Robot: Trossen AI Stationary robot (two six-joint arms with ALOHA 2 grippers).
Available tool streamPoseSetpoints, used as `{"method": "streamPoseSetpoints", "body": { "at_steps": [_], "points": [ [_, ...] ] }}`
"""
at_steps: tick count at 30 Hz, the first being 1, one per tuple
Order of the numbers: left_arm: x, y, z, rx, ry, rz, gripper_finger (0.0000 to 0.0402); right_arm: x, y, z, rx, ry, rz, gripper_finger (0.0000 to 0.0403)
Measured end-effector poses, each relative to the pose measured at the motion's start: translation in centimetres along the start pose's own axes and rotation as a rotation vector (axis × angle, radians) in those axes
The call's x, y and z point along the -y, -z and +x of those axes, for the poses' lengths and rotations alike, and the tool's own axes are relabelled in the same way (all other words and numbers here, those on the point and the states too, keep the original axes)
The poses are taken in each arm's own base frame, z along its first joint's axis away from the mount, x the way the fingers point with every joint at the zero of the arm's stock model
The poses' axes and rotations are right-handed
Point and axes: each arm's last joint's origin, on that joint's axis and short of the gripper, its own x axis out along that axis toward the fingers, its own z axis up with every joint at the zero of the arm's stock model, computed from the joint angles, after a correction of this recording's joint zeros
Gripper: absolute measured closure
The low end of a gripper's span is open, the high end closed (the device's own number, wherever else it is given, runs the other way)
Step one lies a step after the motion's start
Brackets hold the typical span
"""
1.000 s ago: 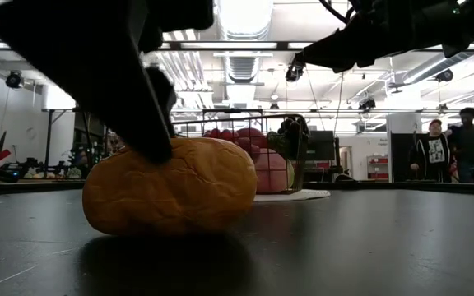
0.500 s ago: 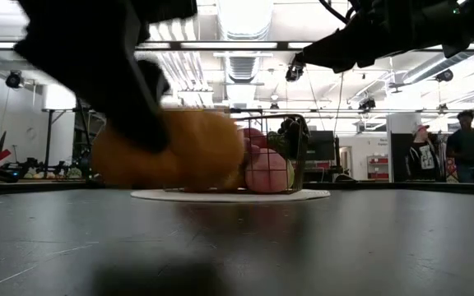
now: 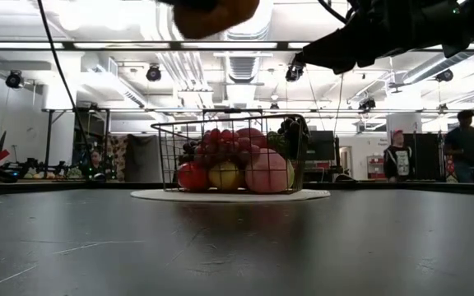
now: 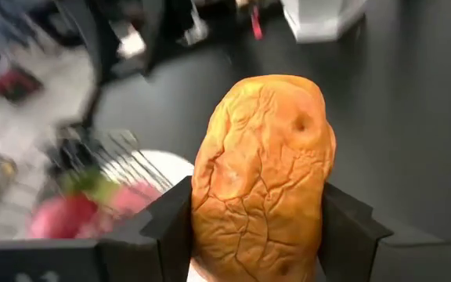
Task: Build produce basket
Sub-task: Put the persimmon into the silver basket
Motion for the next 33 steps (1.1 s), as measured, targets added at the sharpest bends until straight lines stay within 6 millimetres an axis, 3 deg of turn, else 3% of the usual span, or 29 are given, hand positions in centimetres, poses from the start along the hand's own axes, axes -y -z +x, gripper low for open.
{"method": "streamPoseSetpoints", "body": {
  "at_steps": [3,9,17,22,28,33],
  "points": [
    [-0.9,-0.3,0.0,0.081,-0.025,0.066,0.0215,0.0,0.0,0.0,0.002,0.001,0.030,0.0227],
    [-2.7,1.0,0.2,0.215,-0.089,0.216,0.0215,0.3,-0.2,0.1,0.009,0.029,0.105,0.0227],
    [-6.1,3.1,0.5,0.370,-0.193,0.167,0.0215,0.7,-1.6,0.3,0.044,0.056,0.151,0.0227],
    [-6.2,5.1,0.7,0.418,-0.243,0.197,0.0215,0.6,-1.6,1.1,0.025,0.052,0.080,0.0229],
    [-7.0,6.1,-1.0,0.460,-0.272,0.197,0.0215,0.7,-1.8,2.9,-0.008,0.089,0.052,0.0238],
    [-7.1,7.9,-1.9,0.456,-0.255,0.173,0.0215,1.2,-3.2,4.7,-0.013,0.179,0.081,0.0209]
  ]
}}
